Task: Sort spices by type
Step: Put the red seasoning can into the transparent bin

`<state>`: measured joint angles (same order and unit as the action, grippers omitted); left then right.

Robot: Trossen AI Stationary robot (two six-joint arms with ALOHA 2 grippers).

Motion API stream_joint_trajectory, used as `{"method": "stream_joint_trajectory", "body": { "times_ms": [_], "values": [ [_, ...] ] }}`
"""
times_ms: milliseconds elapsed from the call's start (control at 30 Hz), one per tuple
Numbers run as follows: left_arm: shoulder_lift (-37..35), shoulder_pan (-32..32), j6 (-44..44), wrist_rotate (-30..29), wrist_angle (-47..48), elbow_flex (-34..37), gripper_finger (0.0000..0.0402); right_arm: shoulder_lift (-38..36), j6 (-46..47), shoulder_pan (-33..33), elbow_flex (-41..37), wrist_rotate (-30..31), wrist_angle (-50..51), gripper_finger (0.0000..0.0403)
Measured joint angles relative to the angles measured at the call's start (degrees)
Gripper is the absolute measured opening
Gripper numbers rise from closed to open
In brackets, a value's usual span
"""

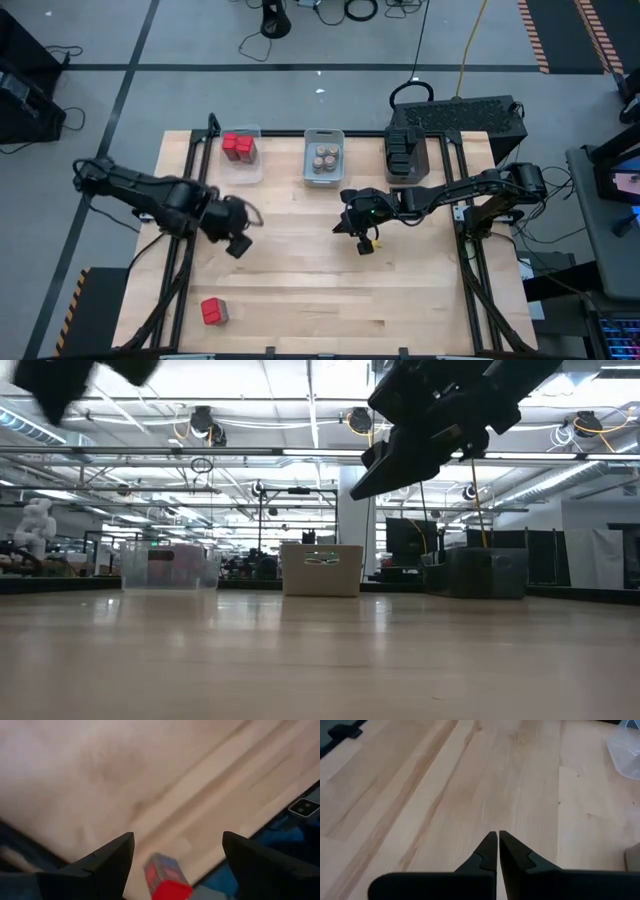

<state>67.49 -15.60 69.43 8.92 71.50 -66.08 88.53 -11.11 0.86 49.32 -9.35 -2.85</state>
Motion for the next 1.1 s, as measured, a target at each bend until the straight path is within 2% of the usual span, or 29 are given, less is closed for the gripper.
{"method": "stream_joint_trajectory", "body": {
  "times_ms": [233,400,633,933,1100],
  "values": [
    [3.16,-14.86,27.37,-0.98,-0.31,0.02,0.0309,0.00,1.43,0.00,0.02,-0.10,-0.84,0.0000],
    [6.83,-24.20,45.11,1.59,-0.95,0.04,0.0309,0.00,0.81,0.00,0.02,-0.25,-0.81,0.0000],
    [11.01,-33.60,69.46,1.38,-6.27,0.08,0.0309,0.00,-2.08,0.00,0.02,-6.03,-0.73,0.0000],
    [19.55,-36.71,70.85,0.76,-15.69,0.09,0.0309,0.00,-3.77,0.00,0.02,-8.24,-0.31,0.0000],
    [21.46,-36.65,71.32,2.20,-13.75,0.09,0.0309,0.00,-4.62,0.04,0.02,-9.24,-0.33,0.0000]
  ]
}}
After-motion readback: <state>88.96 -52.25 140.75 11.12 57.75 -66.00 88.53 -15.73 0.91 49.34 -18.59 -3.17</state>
